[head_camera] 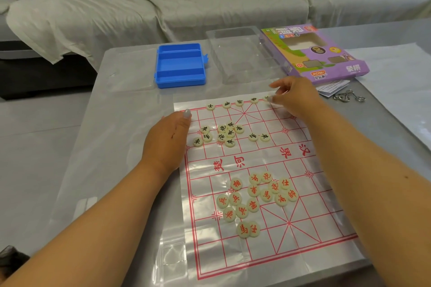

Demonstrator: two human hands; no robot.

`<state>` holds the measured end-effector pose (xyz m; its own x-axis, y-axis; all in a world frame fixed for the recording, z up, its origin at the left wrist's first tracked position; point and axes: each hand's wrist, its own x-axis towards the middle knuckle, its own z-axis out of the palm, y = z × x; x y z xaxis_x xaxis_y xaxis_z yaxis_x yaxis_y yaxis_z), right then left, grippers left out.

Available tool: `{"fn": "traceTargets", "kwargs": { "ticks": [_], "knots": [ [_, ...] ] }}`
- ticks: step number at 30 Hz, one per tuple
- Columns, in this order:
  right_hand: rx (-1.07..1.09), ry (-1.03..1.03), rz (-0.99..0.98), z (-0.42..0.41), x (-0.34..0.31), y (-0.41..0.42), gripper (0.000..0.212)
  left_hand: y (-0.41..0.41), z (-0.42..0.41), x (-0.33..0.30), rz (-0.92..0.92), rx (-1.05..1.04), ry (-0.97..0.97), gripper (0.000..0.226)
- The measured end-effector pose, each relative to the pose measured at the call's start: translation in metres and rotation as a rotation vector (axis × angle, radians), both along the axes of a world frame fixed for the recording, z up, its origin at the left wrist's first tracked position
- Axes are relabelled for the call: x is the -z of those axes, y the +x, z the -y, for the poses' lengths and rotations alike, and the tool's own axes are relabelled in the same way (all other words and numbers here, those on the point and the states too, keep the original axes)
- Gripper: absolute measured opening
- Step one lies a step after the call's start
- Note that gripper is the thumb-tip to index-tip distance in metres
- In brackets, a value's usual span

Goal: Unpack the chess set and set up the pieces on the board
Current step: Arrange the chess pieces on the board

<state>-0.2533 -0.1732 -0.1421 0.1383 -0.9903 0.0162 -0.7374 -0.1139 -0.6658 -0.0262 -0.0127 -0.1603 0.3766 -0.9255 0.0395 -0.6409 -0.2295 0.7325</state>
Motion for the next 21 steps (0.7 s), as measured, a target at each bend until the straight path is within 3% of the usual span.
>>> {"fn": "traceTargets", "kwargs": {
  "ticks": [4,9,12,18,21],
  "knots": [
    [-0.109,-0.047,0.054,-0.032,-0.021,0.001,0.020,-0.001,0.000,-0.001,0.006,0.001,-0.008,0.047],
    [-0.333,0.128,-0.190,-0.060,-0.018,0.004,0.021,-0.001,-0.001,-0.001,0.008,0.004,-0.007,0.046],
    [-0.371,0.112,-0.245,-0.066,-0.010,0.006,0.026,-0.001,0.000,-0.002,0.023,0.001,0.000,0.048],
    [-0.360,-0.022,-0.221,-0.068,-0.001,0.005,0.022,0.000,0.001,0.001,0.006,0.003,-0.013,0.047],
    [-0.163,-0.095,-0.082,-0.051,0.006,-0.009,0.015,0.001,0.001,0.002,0.000,0.005,-0.023,0.049]
  ]
}}
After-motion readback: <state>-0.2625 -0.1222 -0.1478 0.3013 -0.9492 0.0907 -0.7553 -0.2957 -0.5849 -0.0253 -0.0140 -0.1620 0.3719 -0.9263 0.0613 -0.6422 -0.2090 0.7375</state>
